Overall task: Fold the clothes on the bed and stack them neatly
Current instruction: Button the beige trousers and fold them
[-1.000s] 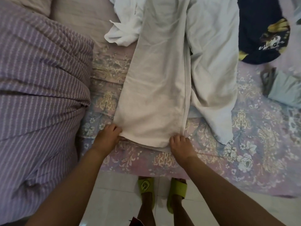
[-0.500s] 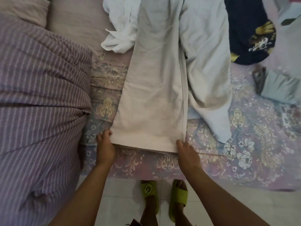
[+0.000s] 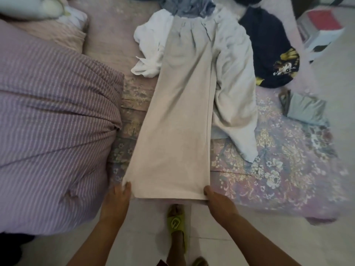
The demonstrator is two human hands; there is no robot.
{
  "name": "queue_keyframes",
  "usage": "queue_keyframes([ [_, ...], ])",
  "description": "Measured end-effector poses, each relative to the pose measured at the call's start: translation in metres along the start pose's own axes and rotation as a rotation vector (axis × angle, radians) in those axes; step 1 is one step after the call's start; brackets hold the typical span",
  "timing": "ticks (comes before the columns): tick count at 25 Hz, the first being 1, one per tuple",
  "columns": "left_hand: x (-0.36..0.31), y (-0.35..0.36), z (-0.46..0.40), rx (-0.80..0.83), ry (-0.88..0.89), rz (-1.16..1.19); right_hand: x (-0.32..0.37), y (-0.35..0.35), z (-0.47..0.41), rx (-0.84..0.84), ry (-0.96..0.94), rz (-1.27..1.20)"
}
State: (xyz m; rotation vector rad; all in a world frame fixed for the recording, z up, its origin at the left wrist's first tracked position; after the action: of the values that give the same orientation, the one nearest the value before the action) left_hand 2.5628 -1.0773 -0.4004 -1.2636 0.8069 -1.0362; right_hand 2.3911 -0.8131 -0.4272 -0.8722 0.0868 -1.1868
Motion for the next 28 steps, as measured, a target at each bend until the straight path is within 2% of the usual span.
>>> queue_keyframes([
  [3,-0.014,-0.004,0.044,0.061,0.067,-0.024,-0.002,0.015,0.037,0.139,0.038,-0.033],
  [6,-0.02,-0.006,0.077,0.232,0.101,0.13,-0.003,0.013,0.061,0.281,0.05,-0.062],
  [8,-0.018,-0.014,0.073,0.282,0.138,0.144,-0.003,-0.006,0.061,0.289,0.067,-0.138],
  [10,-0.011,-0.027,0.037,0.231,0.103,0.316,-0.003,-0.038,0.044,0.238,0.074,-0.199],
  [13,0.006,-0.031,-0.061,0.18,-0.147,0.704,-0.002,-0.108,-0.011,0.019,0.09,-0.354],
  [16,0.021,-0.031,-0.167,0.093,-0.453,1.155,0.001,-0.181,-0.08,-0.221,0.188,-0.732],
  [18,0.032,-0.025,-0.237,0.017,-0.635,1.287,0.003,-0.221,-0.132,-0.321,0.283,-0.975],
  [20,0.039,-0.016,-0.301,-0.025,-0.704,1.263,0.004,-0.253,-0.181,-0.364,0.346,-1.064],
  [23,0.037,0.002,-0.371,-0.021,-0.692,1.19,-0.004,-0.268,-0.235,-0.372,0.411,-1.101],
  [25,0.028,0.018,-0.381,0.064,-0.694,1.167,-0.01,-0.252,-0.248,-0.35,0.418,-0.972],
  [28,0.015,0.039,-0.366,0.136,-0.744,1.011,-0.022,-0.22,-0.252,-0.426,0.42,-0.744],
])
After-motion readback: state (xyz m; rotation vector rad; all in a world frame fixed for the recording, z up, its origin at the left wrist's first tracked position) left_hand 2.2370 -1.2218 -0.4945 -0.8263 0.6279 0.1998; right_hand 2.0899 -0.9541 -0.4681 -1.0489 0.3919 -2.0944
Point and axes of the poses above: each hand's wrist, its own z-axis away from the middle knuckle, its own y-axis out of the palm, x = y × z, the point moved 3 cm from there along -z, towards the middle knuckle
